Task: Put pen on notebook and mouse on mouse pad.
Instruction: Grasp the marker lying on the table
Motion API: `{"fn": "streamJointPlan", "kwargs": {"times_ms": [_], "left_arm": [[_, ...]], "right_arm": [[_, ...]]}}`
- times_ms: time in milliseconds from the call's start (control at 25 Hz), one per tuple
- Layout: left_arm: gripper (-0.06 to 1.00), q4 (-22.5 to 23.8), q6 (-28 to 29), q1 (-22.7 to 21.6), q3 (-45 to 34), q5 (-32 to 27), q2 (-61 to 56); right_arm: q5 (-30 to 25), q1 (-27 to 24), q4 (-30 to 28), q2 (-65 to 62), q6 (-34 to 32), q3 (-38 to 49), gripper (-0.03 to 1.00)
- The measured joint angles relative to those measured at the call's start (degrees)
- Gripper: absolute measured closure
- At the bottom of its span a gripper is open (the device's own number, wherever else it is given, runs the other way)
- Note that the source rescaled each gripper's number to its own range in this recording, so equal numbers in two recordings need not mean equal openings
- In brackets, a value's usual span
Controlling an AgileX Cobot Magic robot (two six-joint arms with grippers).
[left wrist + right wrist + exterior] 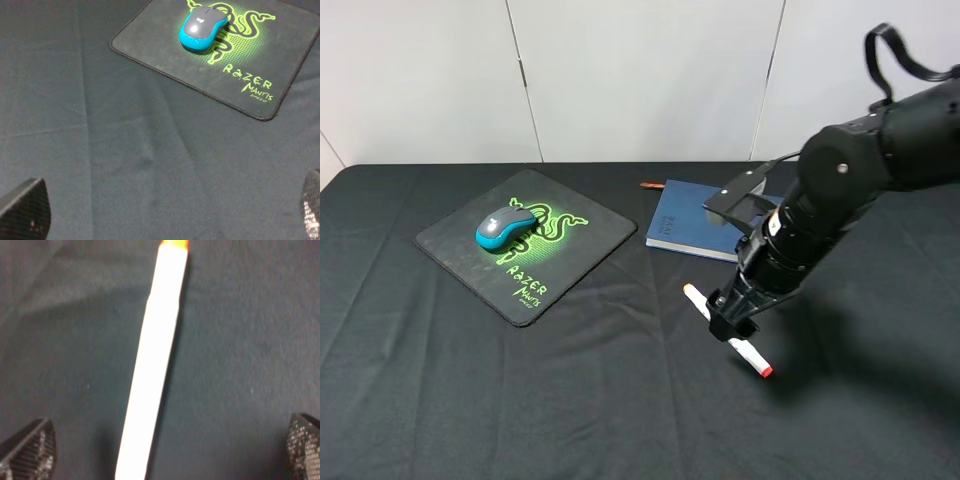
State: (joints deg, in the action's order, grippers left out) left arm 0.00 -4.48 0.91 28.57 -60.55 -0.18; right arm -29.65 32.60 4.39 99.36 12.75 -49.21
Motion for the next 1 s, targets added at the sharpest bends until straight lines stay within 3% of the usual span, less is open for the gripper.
{"fn": "streamJointPlan", "kwargs": {"times_ms": [840,1000], "left_arm": [[-0.06,0.0,0.0,0.0,0.0,0.0,0.0],[-0.06,0.0,0.0,0.0,0.0,0.0,0.0]], "right_arm": [[4.3,0.0,0.1,7.1,-0.1,-0.5,-0.03],[4.4,0.0,-0.7,7.1,-0.1,-0.5,0.18]]}}
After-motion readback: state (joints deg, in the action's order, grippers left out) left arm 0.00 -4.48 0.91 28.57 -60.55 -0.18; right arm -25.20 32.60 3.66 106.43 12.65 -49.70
